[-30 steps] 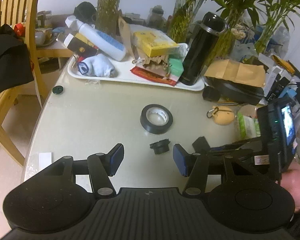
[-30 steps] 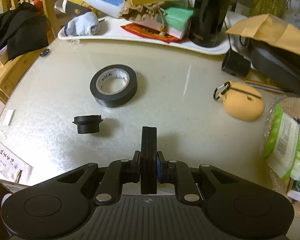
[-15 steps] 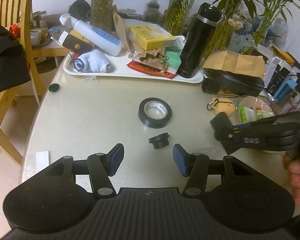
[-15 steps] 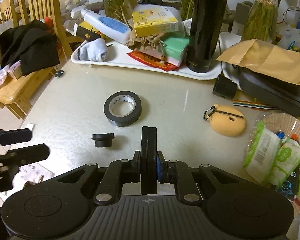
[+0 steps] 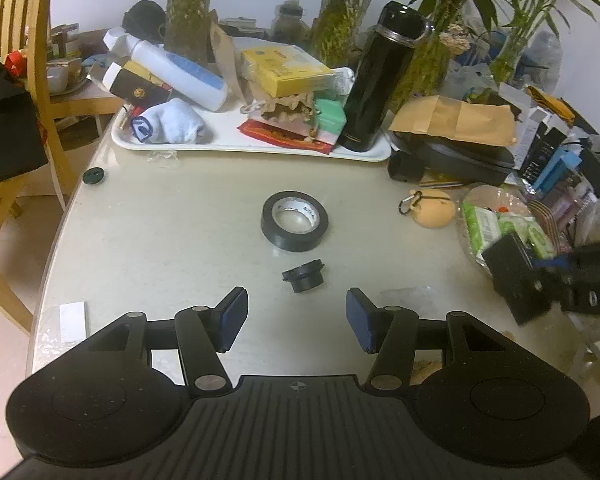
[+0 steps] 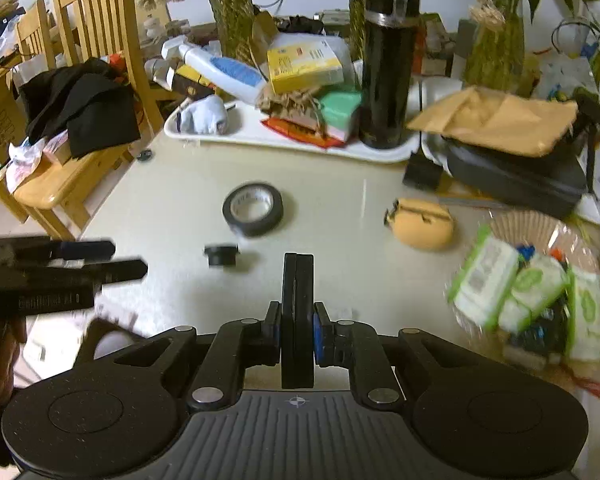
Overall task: Organize rigid objects
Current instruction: 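Lower the left gripper onto the small black knob and close it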
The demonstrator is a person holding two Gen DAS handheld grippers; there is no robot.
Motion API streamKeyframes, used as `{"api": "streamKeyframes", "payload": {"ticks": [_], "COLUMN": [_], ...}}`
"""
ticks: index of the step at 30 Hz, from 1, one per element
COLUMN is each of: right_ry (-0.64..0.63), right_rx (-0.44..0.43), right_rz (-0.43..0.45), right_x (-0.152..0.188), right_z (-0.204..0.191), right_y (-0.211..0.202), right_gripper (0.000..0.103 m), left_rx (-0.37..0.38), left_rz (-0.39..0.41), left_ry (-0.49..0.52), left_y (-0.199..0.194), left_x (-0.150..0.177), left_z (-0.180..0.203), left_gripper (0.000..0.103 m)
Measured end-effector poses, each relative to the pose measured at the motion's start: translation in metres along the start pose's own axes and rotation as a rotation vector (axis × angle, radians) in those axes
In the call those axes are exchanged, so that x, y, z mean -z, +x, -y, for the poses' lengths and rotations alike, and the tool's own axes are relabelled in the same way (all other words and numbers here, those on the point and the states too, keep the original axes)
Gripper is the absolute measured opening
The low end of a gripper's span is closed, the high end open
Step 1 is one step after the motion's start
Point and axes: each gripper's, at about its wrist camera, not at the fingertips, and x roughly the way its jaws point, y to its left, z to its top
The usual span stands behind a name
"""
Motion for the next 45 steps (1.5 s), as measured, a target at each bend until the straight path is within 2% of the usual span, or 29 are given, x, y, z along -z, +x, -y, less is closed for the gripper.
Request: {"api": "streamKeyframes", "payload": {"ticks": [4, 18, 39, 45], "right_ry": [0.003, -0.012, 0.035, 0.043], "right_rx": [-0.008, -0.040, -0.078, -0.077], "right_rz": [-0.021, -0.012, 0.002, -0.010], "right_x": [0.011, 0.009, 0.005, 0.007], "right_z": [0.005, 0.006, 0.018, 0.023], "right_y": [-0.002, -0.005, -0.010, -0.007], "right_gripper": [0.017, 0.017, 0.018, 0.018], "left_rx": [-0.009, -0.006, -0.040, -0.079], "left_rz": [-0.004, -0.024, -0.096, -0.119], "left_ry": [0.006, 0.063, 0.122, 0.191], "left_y": [0.002, 0.015, 0.068, 0.083], "left_x": [0.000, -0.002, -0.020, -0.028], "left_z": [0.002, 0.015, 0.025, 0.031], "left_gripper": [0.053, 0.053, 0.053, 0.053]}}
